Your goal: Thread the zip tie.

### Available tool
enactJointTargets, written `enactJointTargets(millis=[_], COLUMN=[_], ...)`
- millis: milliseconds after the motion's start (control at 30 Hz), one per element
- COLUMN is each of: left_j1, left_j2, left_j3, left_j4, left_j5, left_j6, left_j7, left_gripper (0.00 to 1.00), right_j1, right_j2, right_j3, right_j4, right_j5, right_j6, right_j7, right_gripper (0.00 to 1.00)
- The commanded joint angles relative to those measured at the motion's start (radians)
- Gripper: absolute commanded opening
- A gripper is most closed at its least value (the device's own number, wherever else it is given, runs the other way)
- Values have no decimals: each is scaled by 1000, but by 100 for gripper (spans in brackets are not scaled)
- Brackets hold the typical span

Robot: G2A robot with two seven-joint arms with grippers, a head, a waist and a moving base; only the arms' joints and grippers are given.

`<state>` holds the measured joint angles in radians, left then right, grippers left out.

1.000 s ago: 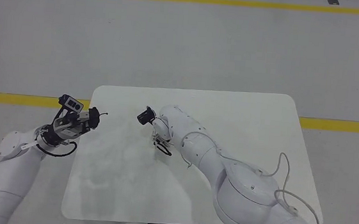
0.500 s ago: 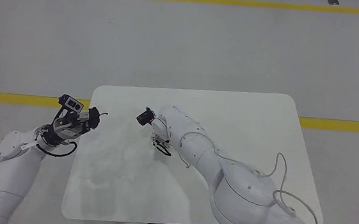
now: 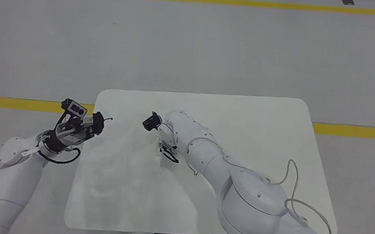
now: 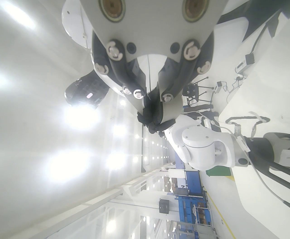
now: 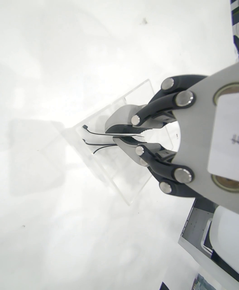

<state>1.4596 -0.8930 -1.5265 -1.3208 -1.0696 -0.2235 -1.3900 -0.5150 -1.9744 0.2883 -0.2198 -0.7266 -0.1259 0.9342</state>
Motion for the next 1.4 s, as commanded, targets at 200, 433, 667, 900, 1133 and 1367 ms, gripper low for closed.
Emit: enactJointTargets(millis=[200,433,667,900,1133,1367], left_j1=[0,0,0,0,0,0], left_j2=[0,0,0,0,0,0], left_j3=[0,0,0,0,0,0], left_j4=[0,0,0,0,0,0], left_j5=[0,0,0,0,0,0], left_j6=[0,0,0,0,0,0], left_j7=[0,0,0,0,0,0], left_gripper=[0,0,0,0,0,0], right_j1=[-1,1,1,3,-4,-6], right_j2=[-4,-5,-6,-6,-5,-5], right_j3=[10,18,27,37,43,51], right_j4=[11,14,14,16,16,16], right_j5=[-11,-22,-33,-39,-48,-56], right_j6=[-8,-11,-13,-14,-17,-15], right_j7=[3,-1,-2,-5,3,10], right_gripper=[11,14,15,14,11,0])
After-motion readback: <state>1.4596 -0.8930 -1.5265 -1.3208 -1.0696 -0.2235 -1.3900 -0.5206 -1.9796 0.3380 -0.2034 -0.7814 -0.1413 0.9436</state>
